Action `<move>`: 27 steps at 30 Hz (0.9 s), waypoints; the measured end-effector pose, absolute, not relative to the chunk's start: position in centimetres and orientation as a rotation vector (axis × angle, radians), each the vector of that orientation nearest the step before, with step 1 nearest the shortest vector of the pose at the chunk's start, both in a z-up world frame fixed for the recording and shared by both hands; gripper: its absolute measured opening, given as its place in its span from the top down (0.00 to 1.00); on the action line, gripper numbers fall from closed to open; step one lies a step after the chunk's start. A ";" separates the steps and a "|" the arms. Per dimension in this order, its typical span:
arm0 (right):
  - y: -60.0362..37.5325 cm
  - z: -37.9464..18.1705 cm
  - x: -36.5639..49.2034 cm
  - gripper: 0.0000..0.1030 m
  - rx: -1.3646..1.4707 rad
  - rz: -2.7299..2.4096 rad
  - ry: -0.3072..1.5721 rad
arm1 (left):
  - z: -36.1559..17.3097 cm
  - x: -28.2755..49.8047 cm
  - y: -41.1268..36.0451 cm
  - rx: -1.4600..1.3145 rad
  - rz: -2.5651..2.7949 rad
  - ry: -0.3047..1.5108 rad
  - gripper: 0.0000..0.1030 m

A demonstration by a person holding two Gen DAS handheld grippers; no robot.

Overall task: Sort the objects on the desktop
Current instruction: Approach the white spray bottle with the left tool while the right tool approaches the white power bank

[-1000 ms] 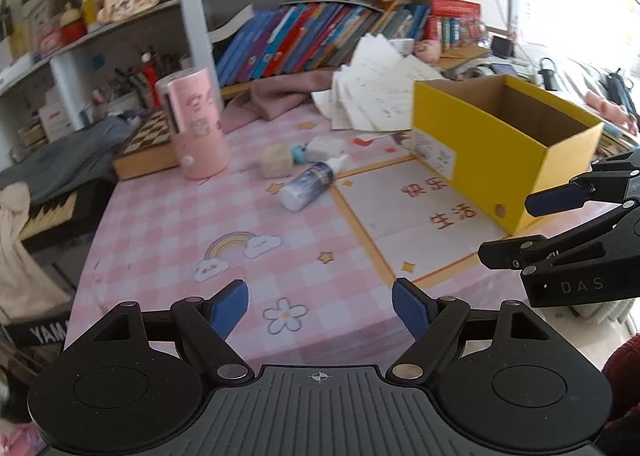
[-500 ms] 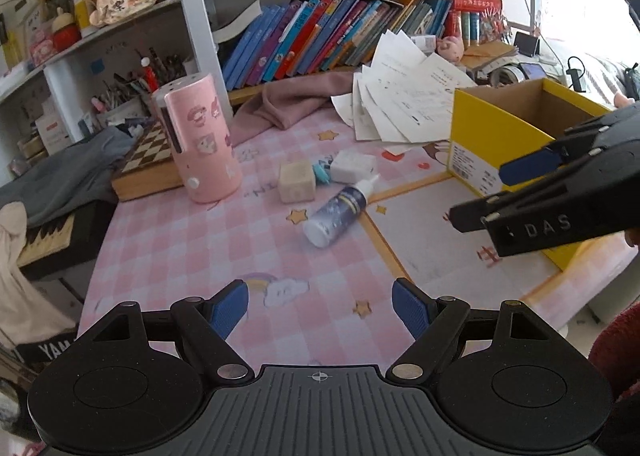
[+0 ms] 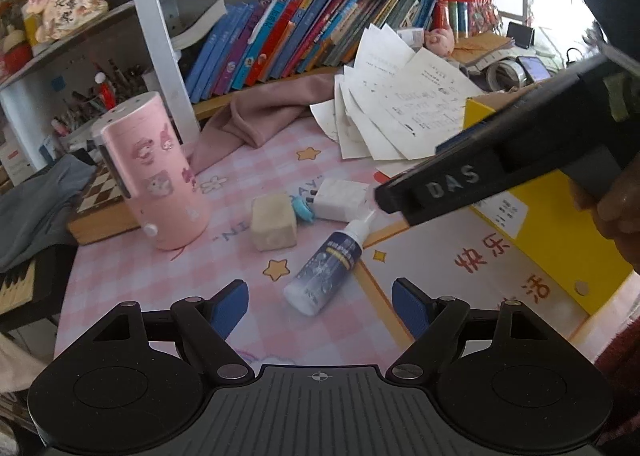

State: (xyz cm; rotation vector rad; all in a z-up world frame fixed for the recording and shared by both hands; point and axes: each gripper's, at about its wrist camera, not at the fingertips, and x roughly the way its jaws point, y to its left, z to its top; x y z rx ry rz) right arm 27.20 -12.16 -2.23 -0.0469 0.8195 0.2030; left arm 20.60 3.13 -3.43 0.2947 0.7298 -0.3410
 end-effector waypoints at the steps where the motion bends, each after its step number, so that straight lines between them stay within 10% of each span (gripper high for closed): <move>1: -12.0 -2.3 27.9 0.41 -0.055 0.212 0.826 | -3.6 21.0 3.0 0.293 -0.342 0.731 0.21; 16: -10.2 -6.5 36.7 0.38 -0.192 0.227 0.955 | -7.7 27.8 1.3 0.311 -0.390 0.811 0.30; 27: -10.8 -9.9 39.9 0.49 -0.145 0.228 1.071 | -8.9 28.2 2.0 0.274 -0.457 0.894 0.58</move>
